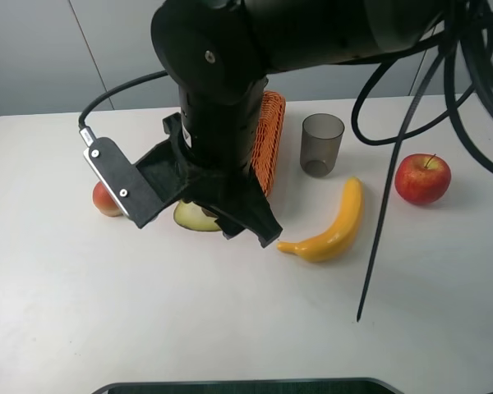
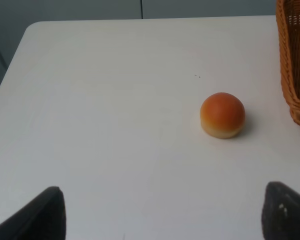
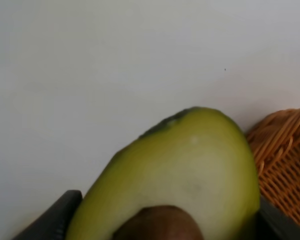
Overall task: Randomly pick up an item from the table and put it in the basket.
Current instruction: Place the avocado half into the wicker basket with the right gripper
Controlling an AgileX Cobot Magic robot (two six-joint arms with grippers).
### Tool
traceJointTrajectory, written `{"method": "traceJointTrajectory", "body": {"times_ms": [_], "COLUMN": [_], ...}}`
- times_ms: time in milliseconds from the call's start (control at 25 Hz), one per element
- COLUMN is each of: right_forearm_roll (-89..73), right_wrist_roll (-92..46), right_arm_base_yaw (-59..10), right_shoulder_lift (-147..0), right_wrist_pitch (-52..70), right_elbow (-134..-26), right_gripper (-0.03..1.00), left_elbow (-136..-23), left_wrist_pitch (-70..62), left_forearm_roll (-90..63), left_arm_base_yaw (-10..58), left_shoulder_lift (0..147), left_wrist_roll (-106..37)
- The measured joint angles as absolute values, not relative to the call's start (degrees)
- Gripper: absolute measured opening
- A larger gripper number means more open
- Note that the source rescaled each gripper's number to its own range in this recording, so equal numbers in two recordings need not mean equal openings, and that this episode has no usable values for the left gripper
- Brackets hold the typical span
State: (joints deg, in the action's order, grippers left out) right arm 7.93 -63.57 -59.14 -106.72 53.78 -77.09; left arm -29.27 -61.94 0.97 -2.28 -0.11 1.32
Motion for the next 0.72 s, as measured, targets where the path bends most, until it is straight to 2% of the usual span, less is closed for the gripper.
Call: {"method": "traceJointTrajectory", "body": {"times_ms": [360, 720], "right_forearm_roll": [6.5, 1.7], "right_wrist_roll": [-54.3, -53.1], "right_arm_base_yaw": [-54.9, -49.3], "right_shoulder_lift": [-106.7, -106.7], "right_wrist_pitch": [54.0, 49.4], "right_elbow": [-77.1, -77.1], "right_gripper": [0.00, 0.00], "left_elbow": [-29.3, -29.3], "left_wrist_pitch": [-61.9, -61.9], "left_forearm_roll": [1.0, 1.0], "left_arm_base_yaw": [-2.3, -2.3], "left_shoulder_lift": [-0.1, -0.1], "left_wrist_roll": [1.3, 1.3]}}
